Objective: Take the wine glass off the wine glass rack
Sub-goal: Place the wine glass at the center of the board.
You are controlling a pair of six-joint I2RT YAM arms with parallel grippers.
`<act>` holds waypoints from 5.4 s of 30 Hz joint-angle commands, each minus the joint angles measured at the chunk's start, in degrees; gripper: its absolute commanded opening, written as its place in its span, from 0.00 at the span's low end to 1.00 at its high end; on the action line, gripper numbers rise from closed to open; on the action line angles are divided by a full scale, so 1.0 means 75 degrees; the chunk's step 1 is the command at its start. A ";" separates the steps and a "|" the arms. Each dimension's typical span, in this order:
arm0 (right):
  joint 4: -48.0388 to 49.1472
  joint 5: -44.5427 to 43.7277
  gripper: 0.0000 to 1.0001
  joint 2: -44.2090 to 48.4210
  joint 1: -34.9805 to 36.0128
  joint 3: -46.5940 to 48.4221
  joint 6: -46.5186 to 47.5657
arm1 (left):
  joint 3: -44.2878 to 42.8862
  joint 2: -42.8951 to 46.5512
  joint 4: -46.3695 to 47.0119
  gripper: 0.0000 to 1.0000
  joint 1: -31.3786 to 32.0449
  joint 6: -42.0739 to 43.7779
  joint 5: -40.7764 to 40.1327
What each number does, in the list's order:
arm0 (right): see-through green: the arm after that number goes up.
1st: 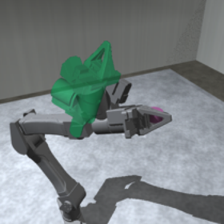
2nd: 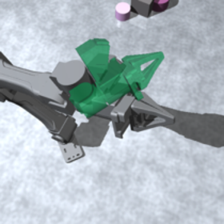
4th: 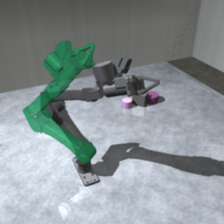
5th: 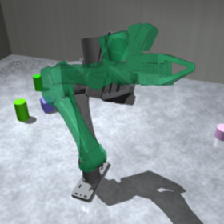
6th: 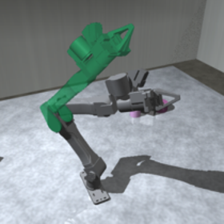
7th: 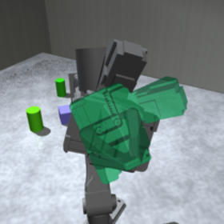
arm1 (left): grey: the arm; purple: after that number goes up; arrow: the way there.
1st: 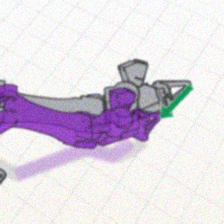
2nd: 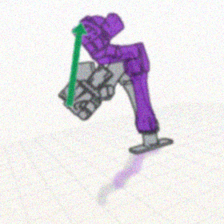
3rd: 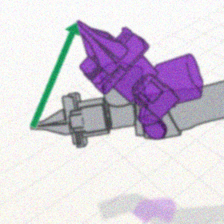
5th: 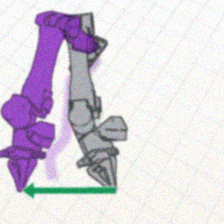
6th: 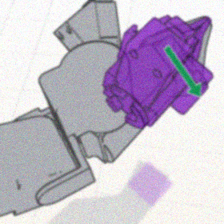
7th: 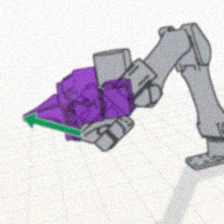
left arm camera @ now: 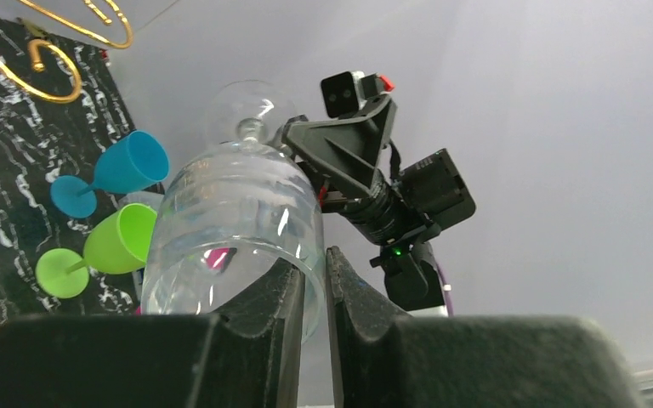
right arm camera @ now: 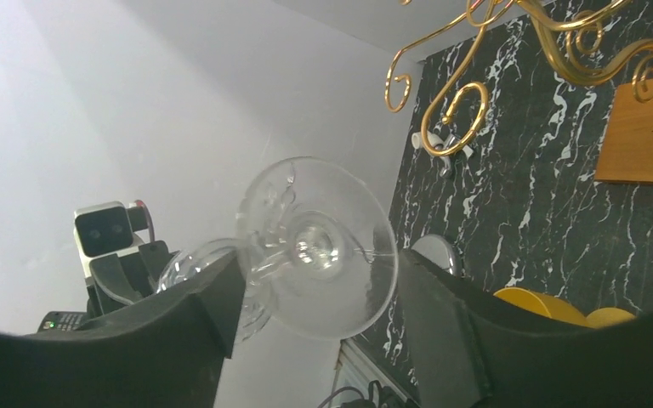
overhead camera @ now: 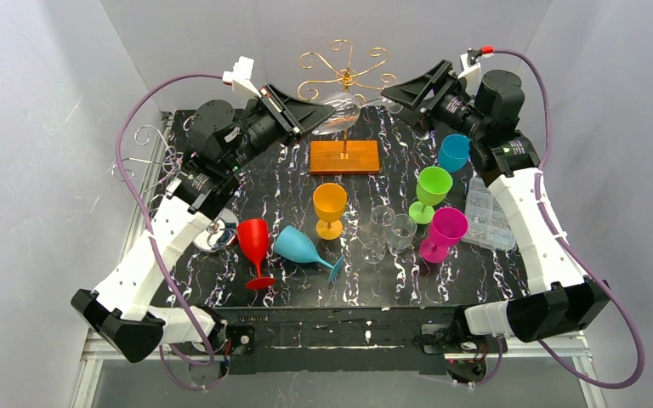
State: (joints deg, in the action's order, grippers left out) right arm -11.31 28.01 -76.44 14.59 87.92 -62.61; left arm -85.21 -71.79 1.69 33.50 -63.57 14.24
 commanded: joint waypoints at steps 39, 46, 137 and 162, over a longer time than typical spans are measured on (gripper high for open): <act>-0.3885 -0.1917 1.00 0.0294 0.0070 0.1509 0.3797 | -0.5185 -0.3031 -0.9706 0.00 0.0976 0.4901 -0.5191; -0.3975 -0.1998 1.00 0.0404 0.0082 0.1418 0.3900 | -0.5232 -0.3880 -0.9562 0.00 0.0929 0.5077 -0.4983; -0.5228 -0.5169 1.00 0.1432 0.3029 0.0286 0.3144 | -0.4553 -0.2519 -0.9014 0.47 -0.0029 0.4808 -0.2803; -0.5187 -1.0432 0.89 0.0003 0.9738 -0.2377 -0.2546 | -0.0745 0.1554 -0.8461 0.50 0.0245 0.4428 -0.2657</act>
State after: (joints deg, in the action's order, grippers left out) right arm -54.19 -43.86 -76.31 87.22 75.79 -72.62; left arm -94.08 -64.14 -62.61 35.07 -29.85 -5.50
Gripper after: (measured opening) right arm 0.912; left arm 0.494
